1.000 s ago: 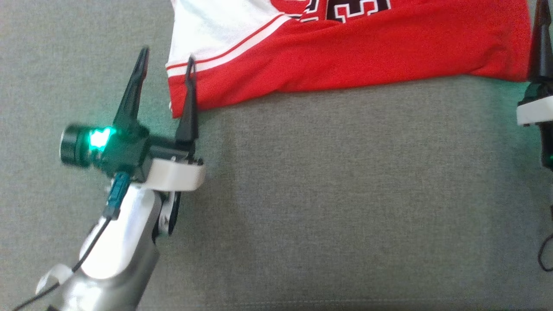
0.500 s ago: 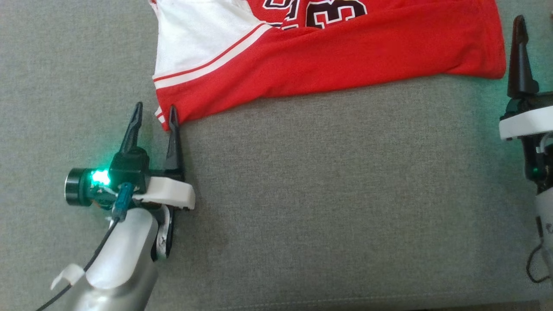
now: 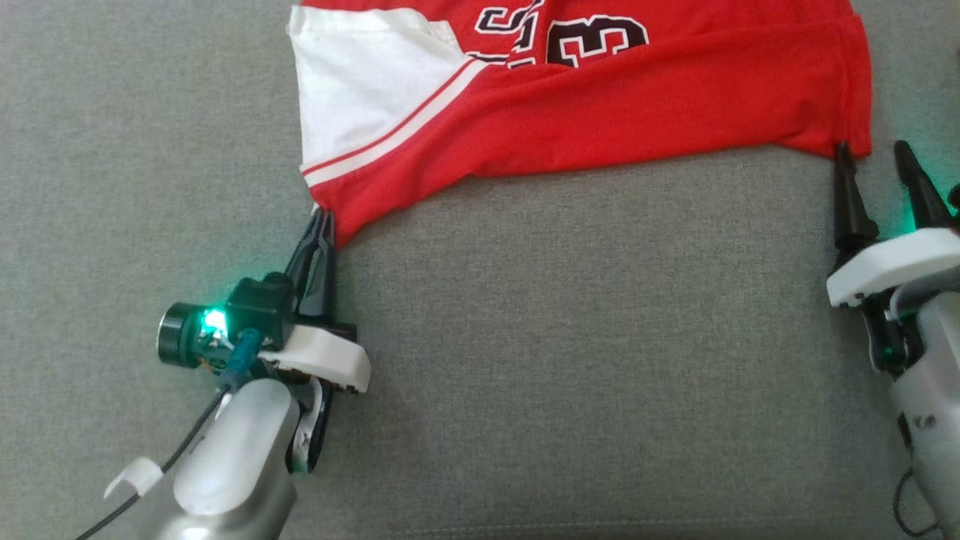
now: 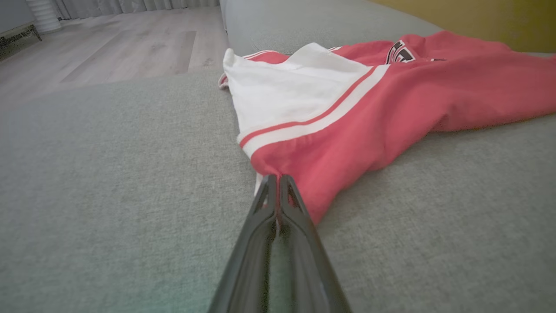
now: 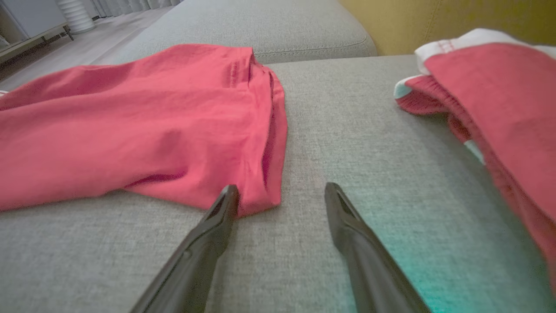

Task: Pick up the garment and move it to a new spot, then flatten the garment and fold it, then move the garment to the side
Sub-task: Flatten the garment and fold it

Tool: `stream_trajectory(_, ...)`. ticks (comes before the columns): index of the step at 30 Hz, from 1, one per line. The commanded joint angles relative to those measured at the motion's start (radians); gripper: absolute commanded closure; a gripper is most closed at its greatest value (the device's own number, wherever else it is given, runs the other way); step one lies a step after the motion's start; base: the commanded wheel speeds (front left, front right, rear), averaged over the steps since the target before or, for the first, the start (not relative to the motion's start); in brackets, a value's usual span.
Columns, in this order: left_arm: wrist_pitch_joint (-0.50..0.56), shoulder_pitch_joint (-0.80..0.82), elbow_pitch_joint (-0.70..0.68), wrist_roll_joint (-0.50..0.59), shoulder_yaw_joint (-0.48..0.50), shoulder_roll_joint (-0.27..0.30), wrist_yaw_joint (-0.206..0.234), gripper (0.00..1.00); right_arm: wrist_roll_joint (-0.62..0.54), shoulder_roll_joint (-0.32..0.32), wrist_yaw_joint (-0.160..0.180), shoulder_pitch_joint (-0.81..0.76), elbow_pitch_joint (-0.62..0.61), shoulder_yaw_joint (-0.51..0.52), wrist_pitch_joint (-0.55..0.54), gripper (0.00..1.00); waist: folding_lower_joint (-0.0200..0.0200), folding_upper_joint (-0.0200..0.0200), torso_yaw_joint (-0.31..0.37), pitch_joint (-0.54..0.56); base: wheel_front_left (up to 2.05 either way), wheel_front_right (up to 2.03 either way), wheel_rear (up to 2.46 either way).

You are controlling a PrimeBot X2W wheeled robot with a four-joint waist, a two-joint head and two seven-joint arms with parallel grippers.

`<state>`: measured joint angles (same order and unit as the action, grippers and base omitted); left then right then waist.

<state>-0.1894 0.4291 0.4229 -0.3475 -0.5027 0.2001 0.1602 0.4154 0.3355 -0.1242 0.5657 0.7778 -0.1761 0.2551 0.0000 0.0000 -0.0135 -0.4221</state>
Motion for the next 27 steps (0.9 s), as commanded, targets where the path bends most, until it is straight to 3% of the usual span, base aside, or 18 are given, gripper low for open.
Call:
stream_trajectory(1,-0.010,0.000,-0.032,0.016,0.021,0.030,0.010,1.00,0.030,0.008,-0.007,0.023,0.009,-0.042,-0.012,0.10,0.0000,0.0000,-0.005,0.006,0.00,0.00,0.00)
stream_trajectory(3,-0.016,0.002,-0.042,0.033,0.017,0.046,0.018,1.00,0.074,0.009,-0.007,0.038,0.043,-0.080,-0.022,0.96,0.0000,0.0000,-0.009,0.014,0.00,0.00,0.00)
stream_trajectory(4,-0.020,0.003,-0.047,0.041,0.016,0.054,0.022,1.00,0.093,0.012,-0.007,0.043,0.055,-0.098,-0.023,1.00,0.0000,0.0000,-0.010,0.018,0.00,0.00,0.00)
stream_trajectory(14,-0.042,-0.022,-0.074,0.091,-0.004,0.109,0.040,1.00,0.218,0.084,-0.007,0.013,0.089,-0.193,-0.003,1.00,0.0000,0.0000,-0.021,0.111,0.00,0.00,0.00)
stream_trajectory(27,-0.050,-0.290,-0.234,0.041,-0.019,0.162,0.058,1.00,0.349,0.213,-0.007,-0.269,-0.094,-0.257,0.003,1.00,0.0000,0.0000,0.016,0.208,0.00,0.00,0.00)
